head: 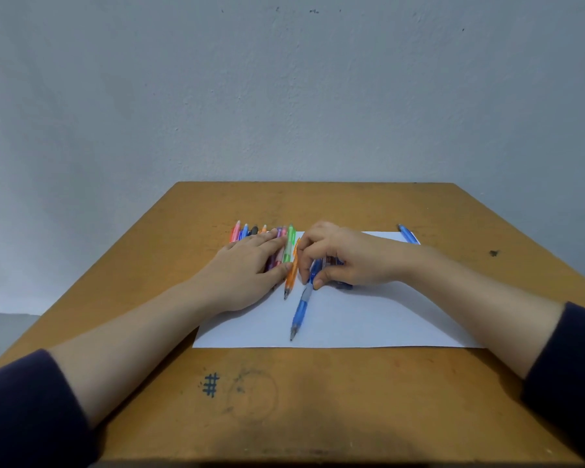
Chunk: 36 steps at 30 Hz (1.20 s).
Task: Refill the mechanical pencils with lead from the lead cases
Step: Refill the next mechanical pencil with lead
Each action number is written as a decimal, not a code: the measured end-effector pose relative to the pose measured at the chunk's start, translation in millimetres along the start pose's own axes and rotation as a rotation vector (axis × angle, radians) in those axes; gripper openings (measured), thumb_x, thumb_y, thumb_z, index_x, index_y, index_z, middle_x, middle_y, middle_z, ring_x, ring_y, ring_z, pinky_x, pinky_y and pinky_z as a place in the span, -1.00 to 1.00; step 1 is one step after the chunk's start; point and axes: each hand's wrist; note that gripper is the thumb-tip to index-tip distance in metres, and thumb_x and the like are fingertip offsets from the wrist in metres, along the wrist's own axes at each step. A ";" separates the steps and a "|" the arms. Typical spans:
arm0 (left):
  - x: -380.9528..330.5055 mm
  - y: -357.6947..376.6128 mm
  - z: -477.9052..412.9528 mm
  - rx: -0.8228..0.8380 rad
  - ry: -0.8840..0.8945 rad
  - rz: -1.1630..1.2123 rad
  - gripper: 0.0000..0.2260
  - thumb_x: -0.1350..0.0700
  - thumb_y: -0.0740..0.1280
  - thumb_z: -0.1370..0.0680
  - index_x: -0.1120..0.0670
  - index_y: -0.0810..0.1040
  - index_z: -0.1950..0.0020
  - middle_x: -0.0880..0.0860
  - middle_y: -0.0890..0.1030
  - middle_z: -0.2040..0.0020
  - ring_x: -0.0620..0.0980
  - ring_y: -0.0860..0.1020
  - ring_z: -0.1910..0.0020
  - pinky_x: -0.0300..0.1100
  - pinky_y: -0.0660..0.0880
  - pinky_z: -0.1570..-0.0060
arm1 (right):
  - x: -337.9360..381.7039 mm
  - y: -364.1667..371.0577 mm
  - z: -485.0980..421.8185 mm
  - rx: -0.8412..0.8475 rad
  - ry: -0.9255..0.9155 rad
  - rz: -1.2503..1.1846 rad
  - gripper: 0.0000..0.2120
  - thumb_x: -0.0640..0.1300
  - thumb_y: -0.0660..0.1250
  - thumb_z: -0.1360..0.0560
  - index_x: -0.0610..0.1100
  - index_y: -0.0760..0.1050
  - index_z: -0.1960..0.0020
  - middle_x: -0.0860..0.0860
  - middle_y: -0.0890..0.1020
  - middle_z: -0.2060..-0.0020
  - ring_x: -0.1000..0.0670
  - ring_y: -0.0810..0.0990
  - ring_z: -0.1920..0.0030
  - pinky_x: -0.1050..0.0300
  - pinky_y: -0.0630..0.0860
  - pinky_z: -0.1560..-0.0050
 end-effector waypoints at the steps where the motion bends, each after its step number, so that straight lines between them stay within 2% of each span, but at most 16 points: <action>1: 1.6 0.7 -0.2 -0.010 0.006 0.023 -0.48 -0.19 0.06 -0.61 -0.08 0.11 -0.55 -0.10 0.09 -0.56 -0.10 0.07 -0.53 0.02 0.08 -0.49 | -1.8 1.9 -1.1 -0.036 -0.022 0.010 -0.92 -0.19 0.42 -0.45 -0.07 0.60 0.07 0.00 0.54 0.03 0.07 0.34 -0.06 0.33 0.27 -0.10; 3: 2.5 0.0 0.6 -0.062 0.034 0.095 -0.51 -0.16 0.07 -0.62 -0.05 0.22 -0.53 -0.07 0.19 -0.54 -0.09 0.14 -0.51 0.03 0.15 -0.46 | -5.2 3.9 -3.0 -0.138 -0.048 0.026 -0.93 -0.18 0.37 -0.45 -0.10 0.59 0.06 0.00 0.56 0.07 0.03 0.37 -0.05 0.22 0.32 -0.11; 6: -4.3 -4.7 4.9 -0.194 0.039 0.308 -0.60 -0.08 0.10 -0.64 -0.01 0.37 -0.45 -0.08 0.43 -0.39 -0.11 0.35 -0.39 -0.23 0.21 -0.32 | -8.0 0.4 -3.4 -0.318 -0.048 0.078 -0.88 -0.14 0.31 -0.44 -0.14 0.58 0.07 0.02 0.59 0.15 0.06 0.41 0.01 0.05 0.40 -0.04; 8: -10.1 -8.6 8.0 -0.270 0.016 0.438 -0.63 -0.05 0.12 -0.64 -0.01 0.43 -0.41 -0.09 0.53 -0.26 -0.14 0.43 -0.29 -0.29 0.24 -0.25 | -9.8 -1.2 -2.9 -0.409 -0.056 0.126 -0.86 -0.13 0.30 -0.45 -0.16 0.58 0.07 0.01 0.60 0.19 0.02 0.45 0.09 0.01 0.43 0.05; 12: -13.3 -11.1 11.7 -0.383 0.064 0.520 -0.71 -0.05 0.25 -0.59 -0.05 0.55 -0.28 -0.19 0.61 0.04 -0.28 0.54 -0.04 0.10 0.35 -0.33 | -11.4 0.2 -2.2 -0.549 -0.010 0.119 -0.79 -0.05 0.27 -0.46 -0.16 0.60 0.09 0.00 0.61 0.22 0.03 0.45 0.16 0.10 0.38 0.14; 13: -13.1 -10.5 11.6 -0.413 0.080 0.514 -0.73 -0.02 0.30 -0.57 -0.04 0.57 -0.25 -0.18 0.61 0.08 -0.29 0.55 0.00 0.07 0.40 -0.28 | -11.3 0.9 -2.4 -0.571 0.005 0.105 -0.81 -0.07 0.30 -0.46 -0.16 0.60 0.08 -0.01 0.61 0.23 0.03 0.46 0.16 0.10 0.39 0.14; 15: -12.0 -9.2 10.7 -0.474 0.121 0.479 -0.76 0.07 0.38 -0.53 -0.01 0.62 -0.19 -0.15 0.62 0.10 -0.27 0.57 0.05 -0.23 0.50 -0.09 | -10.3 2.0 -2.7 -0.605 0.011 0.093 -0.82 -0.08 0.33 -0.46 -0.17 0.61 0.08 -0.02 0.61 0.22 0.02 0.49 0.16 0.13 0.40 0.14; 16: -11.2 -8.9 9.9 -0.504 0.151 0.451 -0.77 0.12 0.40 -0.52 0.02 0.63 -0.17 -0.14 0.63 0.09 -0.32 0.56 0.08 -0.39 0.48 0.03 | -9.5 1.9 -2.9 -0.621 0.006 0.086 -0.80 -0.05 0.33 -0.46 -0.17 0.62 0.08 -0.02 0.62 0.22 0.02 0.50 0.16 0.15 0.41 0.13; 18: -8.5 -8.8 8.9 -0.555 0.211 0.393 -0.78 0.12 0.42 -0.49 0.06 0.66 -0.13 -0.12 0.65 0.11 -0.43 0.51 0.15 -0.52 0.39 0.16 | -7.5 1.2 -3.1 -0.652 0.003 0.062 -0.75 0.01 0.32 -0.44 -0.16 0.63 0.09 -0.03 0.63 0.22 0.04 0.50 0.16 0.25 0.40 0.13; 20: -6.9 -9.4 8.1 -0.600 0.244 0.366 -0.74 0.06 0.39 -0.46 0.09 0.66 -0.11 -0.07 0.69 0.13 -0.45 0.48 0.20 -0.46 0.37 0.20 | -6.9 -0.2 -2.3 -0.676 0.020 0.032 -0.74 0.01 0.35 -0.40 -0.17 0.64 0.10 -0.05 0.64 0.23 0.07 0.49 0.17 0.40 0.35 0.14; 22: -6.4 -9.6 7.7 -0.641 0.252 0.369 -0.74 0.06 0.37 -0.46 0.12 0.67 -0.10 -0.03 0.70 0.13 -0.43 0.47 0.20 -0.30 0.38 0.19 | -8.6 -1.0 -0.8 -0.696 0.039 0.032 -0.73 0.00 0.38 -0.39 -0.19 0.66 0.09 -0.07 0.65 0.23 0.06 0.49 0.16 0.50 0.32 0.14; 26: -2.7 -10.0 6.5 -0.683 0.235 0.349 -0.78 0.13 0.42 -0.49 0.12 0.65 -0.12 -0.01 0.70 0.07 -0.27 0.55 0.13 -0.07 0.52 0.07 | -18.3 -1.9 1.2 -0.745 0.109 0.026 -0.78 -0.16 0.42 -0.37 -0.23 0.66 0.03 -0.11 0.65 0.22 0.08 0.49 0.17 0.52 0.31 0.15; 27: -1.9 -10.4 6.2 -0.685 0.226 0.352 -0.78 0.15 0.42 -0.49 0.13 0.65 -0.13 -0.01 0.70 0.05 -0.23 0.57 0.11 -0.09 0.54 0.05 | -20.4 -2.1 1.6 -0.760 0.118 0.021 -0.79 -0.18 0.42 -0.37 -0.23 0.67 0.02 -0.11 0.66 0.22 0.10 0.49 0.20 0.51 0.32 0.16; 31: -1.1 -12.5 5.2 -0.683 0.192 0.402 -0.77 0.19 0.42 -0.49 0.14 0.64 -0.13 0.03 0.69 0.02 -0.19 0.57 0.01 -0.40 0.50 0.08 | -23.8 -2.4 2.9 -0.806 0.130 0.019 -0.80 -0.18 0.44 -0.37 -0.23 0.67 0.04 -0.10 0.67 0.25 0.11 0.49 0.26 0.45 0.36 0.21; 36: 2.3 -10.9 3.7 -0.626 0.101 0.468 -0.77 0.17 0.39 -0.52 0.09 0.62 -0.18 -0.06 0.66 0.01 -0.32 0.56 0.09 -0.51 0.45 0.11 | -24.8 -3.0 3.3 -0.860 0.128 0.024 -0.84 -0.19 0.48 -0.33 -0.23 0.68 0.12 -0.08 0.66 0.30 0.14 0.48 0.23 0.46 0.37 0.21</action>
Point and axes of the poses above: each hand's wrist, its own z-axis away from the middle knuckle, its own y-axis out of the palm, x = y × z
